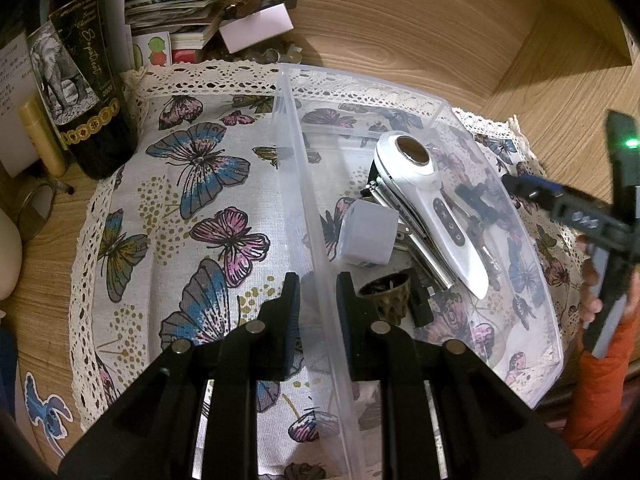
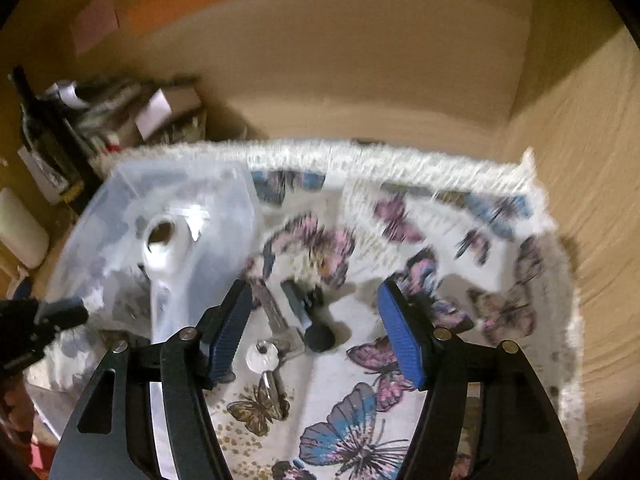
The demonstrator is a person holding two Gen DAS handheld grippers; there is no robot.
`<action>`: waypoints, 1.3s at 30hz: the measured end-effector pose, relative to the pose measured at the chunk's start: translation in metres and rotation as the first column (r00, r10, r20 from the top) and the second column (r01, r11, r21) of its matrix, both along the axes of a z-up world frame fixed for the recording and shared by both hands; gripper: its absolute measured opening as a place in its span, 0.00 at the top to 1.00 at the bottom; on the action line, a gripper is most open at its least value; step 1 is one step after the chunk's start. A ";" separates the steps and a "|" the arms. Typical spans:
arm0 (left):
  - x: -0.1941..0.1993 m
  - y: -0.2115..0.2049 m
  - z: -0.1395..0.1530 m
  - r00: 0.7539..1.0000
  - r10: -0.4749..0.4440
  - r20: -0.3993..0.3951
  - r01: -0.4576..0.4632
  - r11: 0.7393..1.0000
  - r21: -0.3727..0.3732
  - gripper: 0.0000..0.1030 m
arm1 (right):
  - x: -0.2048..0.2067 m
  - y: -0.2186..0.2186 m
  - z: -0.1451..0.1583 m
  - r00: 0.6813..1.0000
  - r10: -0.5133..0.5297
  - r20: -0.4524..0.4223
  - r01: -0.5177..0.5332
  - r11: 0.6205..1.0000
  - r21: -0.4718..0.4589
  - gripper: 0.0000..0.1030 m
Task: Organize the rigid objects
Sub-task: 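Grasp the small black cylinder with the right tool and lift it, then place the black cylinder into the clear box and open the right tool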
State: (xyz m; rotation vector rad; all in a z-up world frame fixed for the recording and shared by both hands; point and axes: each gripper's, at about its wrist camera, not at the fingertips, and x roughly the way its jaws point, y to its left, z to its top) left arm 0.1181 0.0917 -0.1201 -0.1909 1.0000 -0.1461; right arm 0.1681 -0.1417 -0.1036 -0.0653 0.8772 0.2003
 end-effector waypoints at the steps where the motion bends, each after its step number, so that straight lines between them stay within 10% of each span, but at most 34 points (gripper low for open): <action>1: 0.000 0.000 0.000 1.000 0.000 0.000 0.000 1.000 -0.001 0.83 | 0.004 0.001 -0.007 1.000 0.000 -0.019 0.000 1.000 -0.003 0.41; 11: 0.001 -0.001 0.000 1.000 -0.002 -0.002 0.002 1.000 0.002 0.83 | 0.032 0.013 -0.042 0.992 0.035 -0.120 -0.039 0.999 -0.027 0.77; 39: 0.001 -0.001 0.000 1.000 -0.001 -0.003 0.001 1.000 -0.001 0.83 | -0.032 0.058 0.060 0.961 0.181 0.209 -0.185 0.983 -0.002 0.78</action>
